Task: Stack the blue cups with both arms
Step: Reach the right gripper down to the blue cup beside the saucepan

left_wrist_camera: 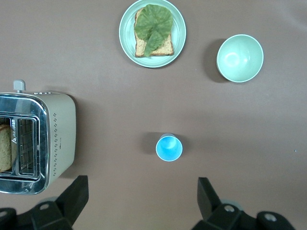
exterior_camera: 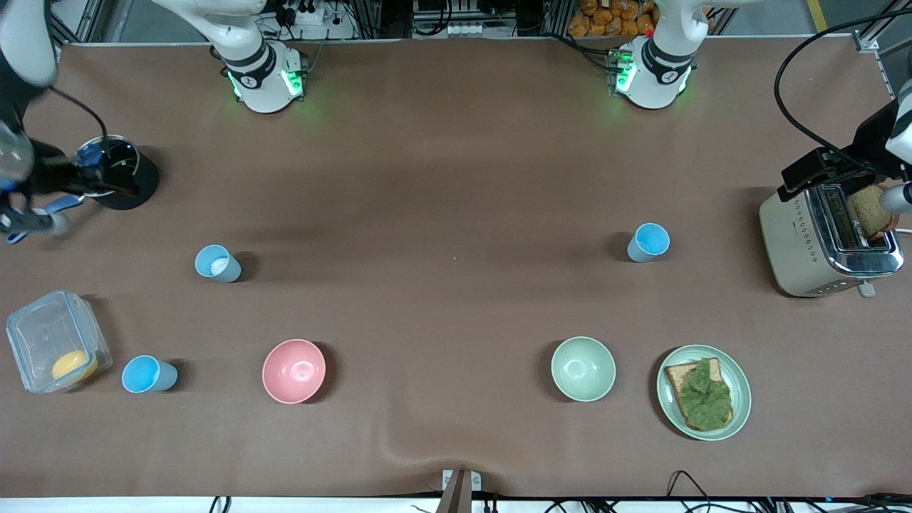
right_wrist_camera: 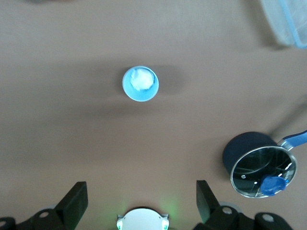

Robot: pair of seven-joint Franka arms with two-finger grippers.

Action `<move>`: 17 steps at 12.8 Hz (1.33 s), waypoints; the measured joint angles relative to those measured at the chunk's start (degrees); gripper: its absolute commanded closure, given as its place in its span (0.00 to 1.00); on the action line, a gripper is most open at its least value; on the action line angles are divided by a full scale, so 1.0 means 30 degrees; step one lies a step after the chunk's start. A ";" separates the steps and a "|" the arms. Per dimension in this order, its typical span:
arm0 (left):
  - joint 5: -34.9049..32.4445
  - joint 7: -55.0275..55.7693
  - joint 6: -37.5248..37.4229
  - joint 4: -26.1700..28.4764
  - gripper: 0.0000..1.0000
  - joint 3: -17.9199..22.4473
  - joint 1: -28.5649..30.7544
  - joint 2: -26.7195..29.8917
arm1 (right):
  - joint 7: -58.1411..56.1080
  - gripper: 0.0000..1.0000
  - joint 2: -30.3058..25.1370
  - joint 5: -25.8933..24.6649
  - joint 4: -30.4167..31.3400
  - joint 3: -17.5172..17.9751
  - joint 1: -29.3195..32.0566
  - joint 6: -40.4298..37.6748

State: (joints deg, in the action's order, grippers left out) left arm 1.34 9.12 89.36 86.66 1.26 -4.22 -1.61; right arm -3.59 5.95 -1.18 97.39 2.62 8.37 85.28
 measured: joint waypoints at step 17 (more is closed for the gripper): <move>0.0000 0.0000 -0.0001 0.0029 0.00 0.0021 0.0006 -0.0003 | -0.0020 0.00 0.8581 -0.0004 -0.0012 0.0278 0.0749 0.6476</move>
State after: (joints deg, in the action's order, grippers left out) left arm 1.34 9.12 89.36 86.75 1.32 -4.20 -1.62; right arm -3.66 31.70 -1.19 97.35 3.46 10.62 104.71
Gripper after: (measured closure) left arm 0.000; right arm 0.000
